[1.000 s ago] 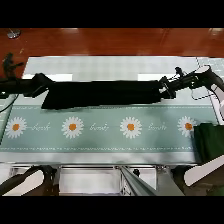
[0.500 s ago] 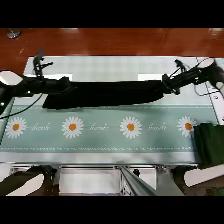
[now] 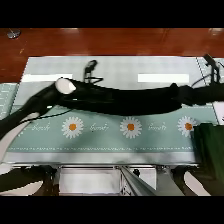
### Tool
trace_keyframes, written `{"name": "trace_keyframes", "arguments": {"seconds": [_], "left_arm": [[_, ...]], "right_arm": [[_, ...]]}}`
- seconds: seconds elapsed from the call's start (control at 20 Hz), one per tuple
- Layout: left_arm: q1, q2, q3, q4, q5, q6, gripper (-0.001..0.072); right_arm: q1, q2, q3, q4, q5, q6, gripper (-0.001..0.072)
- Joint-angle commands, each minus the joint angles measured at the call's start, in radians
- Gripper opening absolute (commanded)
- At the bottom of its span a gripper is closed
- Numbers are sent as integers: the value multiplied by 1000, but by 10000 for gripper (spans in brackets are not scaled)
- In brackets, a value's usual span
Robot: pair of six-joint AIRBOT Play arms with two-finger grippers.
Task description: Fold the shirts.
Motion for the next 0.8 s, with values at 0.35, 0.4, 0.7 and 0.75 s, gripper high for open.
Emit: {"name": "trace_keyframes", "arguments": {"seconds": [0.35,0.4,0.7,0.75], "left_arm": [[-355,-482,444,-49,-111,-161,19],[-384,-503,463,-48,-150,-161,19],[-286,-460,502,-48,-282,-154,19],[-224,-435,502,-47,-301,-154,19]], "right_arm": [[49,238,-85,34,-27,89,28],[64,237,-85,34,-42,96,27],[134,214,-83,34,-49,104,27],[152,213,-83,36,-53,105,27]]}}
